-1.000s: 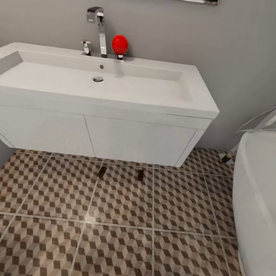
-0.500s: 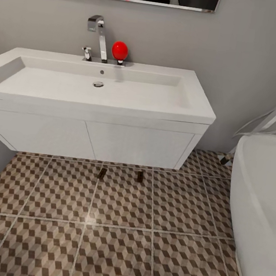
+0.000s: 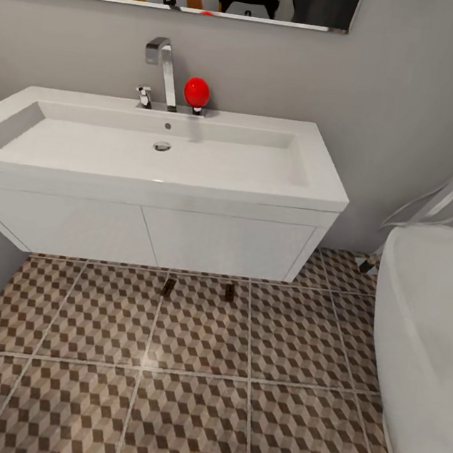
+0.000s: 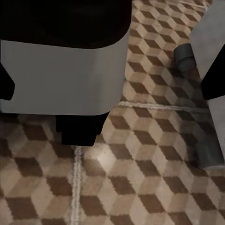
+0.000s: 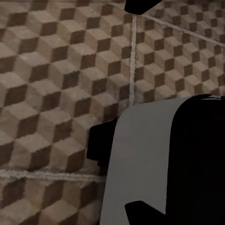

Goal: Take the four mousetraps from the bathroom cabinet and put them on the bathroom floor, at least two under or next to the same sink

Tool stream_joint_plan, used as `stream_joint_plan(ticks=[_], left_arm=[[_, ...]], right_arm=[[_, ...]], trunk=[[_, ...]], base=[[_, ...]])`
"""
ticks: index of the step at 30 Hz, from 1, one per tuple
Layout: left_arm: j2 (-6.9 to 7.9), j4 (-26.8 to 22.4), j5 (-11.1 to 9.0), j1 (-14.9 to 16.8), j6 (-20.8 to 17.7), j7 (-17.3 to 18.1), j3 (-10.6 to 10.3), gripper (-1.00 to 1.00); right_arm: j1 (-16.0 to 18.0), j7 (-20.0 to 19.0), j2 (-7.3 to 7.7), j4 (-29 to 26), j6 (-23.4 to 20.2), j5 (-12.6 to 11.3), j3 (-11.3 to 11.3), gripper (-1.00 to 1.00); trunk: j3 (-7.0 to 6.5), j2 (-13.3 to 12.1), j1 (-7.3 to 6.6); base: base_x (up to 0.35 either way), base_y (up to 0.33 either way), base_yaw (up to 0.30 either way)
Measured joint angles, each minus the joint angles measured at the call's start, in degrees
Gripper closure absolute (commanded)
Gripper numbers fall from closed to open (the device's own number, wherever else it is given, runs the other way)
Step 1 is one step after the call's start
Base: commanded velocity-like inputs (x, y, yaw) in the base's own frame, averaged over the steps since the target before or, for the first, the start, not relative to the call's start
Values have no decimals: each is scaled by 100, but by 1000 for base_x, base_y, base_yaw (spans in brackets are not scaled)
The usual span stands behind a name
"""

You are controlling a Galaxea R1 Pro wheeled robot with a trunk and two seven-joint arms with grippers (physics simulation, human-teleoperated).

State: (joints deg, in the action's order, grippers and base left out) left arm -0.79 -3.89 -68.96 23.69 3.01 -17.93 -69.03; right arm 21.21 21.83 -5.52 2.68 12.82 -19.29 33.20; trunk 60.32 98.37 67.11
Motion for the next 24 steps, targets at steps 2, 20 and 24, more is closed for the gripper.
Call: stream_joint_plan(ticks=[2, 20, 24], left_arm=[[-1, -2, 0, -2, 0, 0, 0, -100], [3, -2, 0, -6, 0, 0, 0, -100], [5, -1, 0, -6, 0, 0, 0, -100]], right_arm=[[-18, 0, 2, 2, 1, 0, 2, -100], [-53, -1, 5, 6, 3, 0, 3, -100], [-53, -1, 5, 2, 3, -1, 2, -100]], trunk=[[-36, -80, -44], [-359, -802, -439], [-431, -963, -527]], base=[[0, 0, 0], [0, 0, 0], [0, 0, 0]])
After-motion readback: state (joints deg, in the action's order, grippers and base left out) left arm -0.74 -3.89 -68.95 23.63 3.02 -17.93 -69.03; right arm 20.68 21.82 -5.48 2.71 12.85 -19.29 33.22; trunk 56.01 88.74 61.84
